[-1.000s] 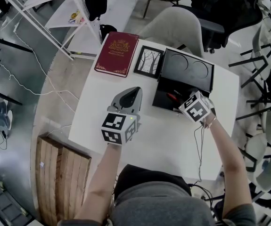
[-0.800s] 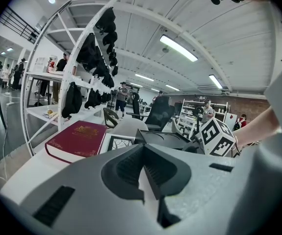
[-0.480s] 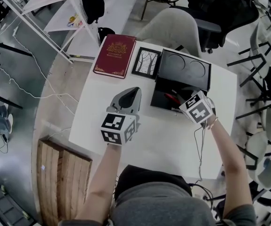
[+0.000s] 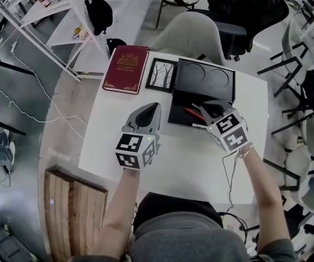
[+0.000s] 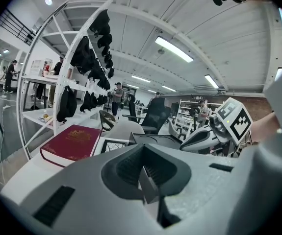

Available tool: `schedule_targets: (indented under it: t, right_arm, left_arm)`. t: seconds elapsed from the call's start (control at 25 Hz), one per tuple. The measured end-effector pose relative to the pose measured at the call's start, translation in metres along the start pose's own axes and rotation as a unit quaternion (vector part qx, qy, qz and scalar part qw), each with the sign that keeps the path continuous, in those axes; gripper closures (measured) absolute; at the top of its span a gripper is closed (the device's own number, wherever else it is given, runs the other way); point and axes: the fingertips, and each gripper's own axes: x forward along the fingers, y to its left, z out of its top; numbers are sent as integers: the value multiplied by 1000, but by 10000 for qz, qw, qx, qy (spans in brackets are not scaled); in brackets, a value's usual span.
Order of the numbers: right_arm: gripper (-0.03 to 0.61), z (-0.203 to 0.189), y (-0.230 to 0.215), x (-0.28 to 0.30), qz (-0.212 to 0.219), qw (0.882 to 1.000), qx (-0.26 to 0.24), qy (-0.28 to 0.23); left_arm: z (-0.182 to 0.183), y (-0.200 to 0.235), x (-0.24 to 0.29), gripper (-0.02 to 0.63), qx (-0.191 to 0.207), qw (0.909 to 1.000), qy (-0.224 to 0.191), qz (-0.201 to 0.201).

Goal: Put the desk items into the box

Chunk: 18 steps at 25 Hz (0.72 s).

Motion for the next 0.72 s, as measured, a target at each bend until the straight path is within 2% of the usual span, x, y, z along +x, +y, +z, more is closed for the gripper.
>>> schedule_targets:
  t: [0.36, 0.72]
  right_arm:
    - [572, 20, 7, -36, -131, 9977, 307, -584]
    - [574, 29, 10, -70, -216, 9906, 697, -1156]
  left_arm:
    - [4, -12, -4, 607, 101, 9999, -44, -73]
    - [10, -23, -10, 607, 234, 9996, -86, -144]
